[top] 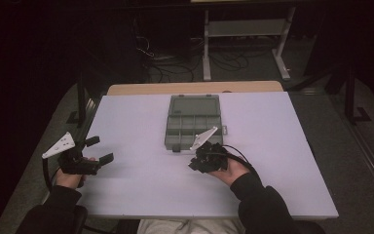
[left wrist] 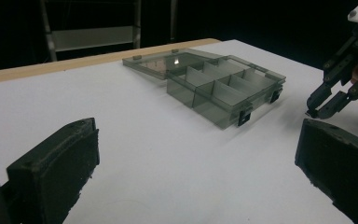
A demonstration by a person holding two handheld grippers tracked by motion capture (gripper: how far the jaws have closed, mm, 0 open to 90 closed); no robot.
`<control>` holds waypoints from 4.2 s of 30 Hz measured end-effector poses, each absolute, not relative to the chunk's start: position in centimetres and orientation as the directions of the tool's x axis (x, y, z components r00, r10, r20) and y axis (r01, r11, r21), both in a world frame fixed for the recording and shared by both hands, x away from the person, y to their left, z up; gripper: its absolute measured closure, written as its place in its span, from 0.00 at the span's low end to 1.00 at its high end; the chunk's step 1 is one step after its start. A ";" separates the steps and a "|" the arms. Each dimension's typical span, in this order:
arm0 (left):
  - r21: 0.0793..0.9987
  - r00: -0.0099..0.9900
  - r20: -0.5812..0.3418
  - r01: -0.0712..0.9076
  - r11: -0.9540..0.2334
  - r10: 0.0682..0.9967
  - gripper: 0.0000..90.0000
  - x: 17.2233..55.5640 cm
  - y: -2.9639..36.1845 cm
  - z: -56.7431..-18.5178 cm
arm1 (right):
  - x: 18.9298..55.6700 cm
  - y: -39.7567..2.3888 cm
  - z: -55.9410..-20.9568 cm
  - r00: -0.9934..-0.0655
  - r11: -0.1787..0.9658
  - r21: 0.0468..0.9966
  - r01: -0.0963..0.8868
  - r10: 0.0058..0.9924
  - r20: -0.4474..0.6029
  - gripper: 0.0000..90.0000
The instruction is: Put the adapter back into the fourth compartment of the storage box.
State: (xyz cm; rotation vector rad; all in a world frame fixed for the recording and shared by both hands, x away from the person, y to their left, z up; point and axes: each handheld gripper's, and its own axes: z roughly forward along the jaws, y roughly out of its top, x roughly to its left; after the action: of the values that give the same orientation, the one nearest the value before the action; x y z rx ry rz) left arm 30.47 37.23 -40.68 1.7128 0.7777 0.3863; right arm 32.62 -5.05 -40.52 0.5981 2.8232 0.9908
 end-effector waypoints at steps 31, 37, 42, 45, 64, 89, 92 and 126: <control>0.947 0.719 -0.148 0.301 -0.113 0.679 0.00 30.5 37.3 -40.7 | 34.1 -6.9 -37.2 -0.908 0.678 0.658 0.328 0.418 0.021 0.83; 0.947 0.718 -0.150 0.301 -0.110 0.679 0.00 30.5 37.3 -40.7 | 34.4 -7.0 -36.8 -0.907 0.681 0.655 0.328 0.420 0.016 0.83; 0.947 0.719 -0.150 0.301 -0.110 0.679 0.00 30.5 37.3 -40.7 | 35.1 -7.2 -36.2 -0.902 0.678 0.655 0.335 0.431 0.015 0.83; 0.947 0.719 -0.149 0.301 -0.111 0.679 0.00 30.5 37.4 -40.7 | 35.3 -7.2 -36.0 -0.901 0.680 0.652 0.336 0.433 0.012 0.83; 0.948 0.718 -0.152 0.301 -0.107 0.679 0.00 30.5 37.4 -40.8 | 37.4 -7.7 -35.0 -0.887 0.682 0.639 0.354 0.462 -0.001 0.83; 0.948 0.715 -0.146 0.298 -0.109 0.683 0.00 30.5 37.5 -40.7 | 40.6 -8.8 -35.0 -0.857 0.666 0.636 0.390 0.515 -0.013 0.83; 0.948 0.716 -0.146 0.298 -0.110 0.683 0.00 30.4 37.5 -40.7 | 41.0 -8.8 -34.9 -0.853 0.663 0.636 0.395 0.521 -0.014 0.83; 0.948 0.719 -0.144 0.296 -0.112 0.680 0.00 30.4 37.5 -40.7 | 45.1 -9.2 -37.5 -0.795 0.656 0.598 0.460 0.604 -0.051 0.83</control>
State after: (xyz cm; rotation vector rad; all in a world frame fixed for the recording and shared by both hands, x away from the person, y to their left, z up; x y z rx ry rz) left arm 30.43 37.46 -40.72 1.7018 0.7868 0.3904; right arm 45.09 -9.22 -37.47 0.8611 2.6289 0.8484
